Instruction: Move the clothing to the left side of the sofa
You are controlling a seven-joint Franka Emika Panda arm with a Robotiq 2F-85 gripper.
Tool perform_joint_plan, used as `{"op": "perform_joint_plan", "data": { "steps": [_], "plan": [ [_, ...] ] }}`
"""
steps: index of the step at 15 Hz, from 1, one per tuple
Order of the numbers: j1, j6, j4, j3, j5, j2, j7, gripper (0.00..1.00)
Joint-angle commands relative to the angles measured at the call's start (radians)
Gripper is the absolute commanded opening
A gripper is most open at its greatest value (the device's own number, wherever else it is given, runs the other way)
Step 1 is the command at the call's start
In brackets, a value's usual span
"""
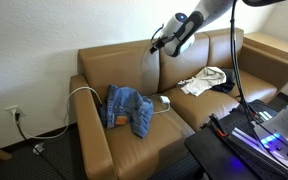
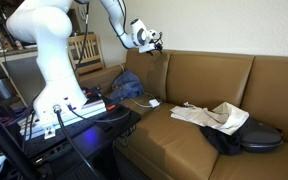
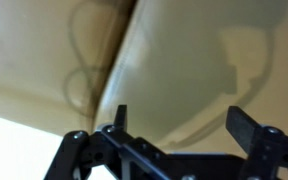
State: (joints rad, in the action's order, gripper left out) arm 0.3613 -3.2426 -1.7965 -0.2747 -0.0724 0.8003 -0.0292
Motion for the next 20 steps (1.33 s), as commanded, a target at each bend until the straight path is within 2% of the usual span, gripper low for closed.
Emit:
{"op": "perform_joint_plan", "data": {
  "steps": [1,2,3,5,7,10,16,17,18,20],
  "plan": [
    [-0.162,0.017,-0.176,0.148,0.016,-0.170,0.010,1.00],
    [-0.087,0.000,-0.071,0.050,0.006,-0.062,0.011,1.00],
    [-0.117,0.000,-0.088,0.073,0.002,-0.083,0.006,1.00],
    [-0.111,0.000,-0.085,0.065,0.002,-0.082,0.007,1.00],
    [-0.016,-0.001,-0.028,-0.108,0.041,0.018,0.061,1.00],
    [-0.035,-0.013,0.007,-0.229,0.101,0.130,0.100,1.00],
    [-0.155,0.060,0.130,-0.391,0.235,0.394,0.219,1.00],
    [-0.191,0.108,0.182,-0.400,0.250,0.441,0.244,1.00],
    [-0.152,0.046,0.075,-0.376,0.215,0.344,0.206,1.00],
    [-0.197,0.066,0.134,-0.391,0.224,0.416,0.235,1.00]
  ]
}}
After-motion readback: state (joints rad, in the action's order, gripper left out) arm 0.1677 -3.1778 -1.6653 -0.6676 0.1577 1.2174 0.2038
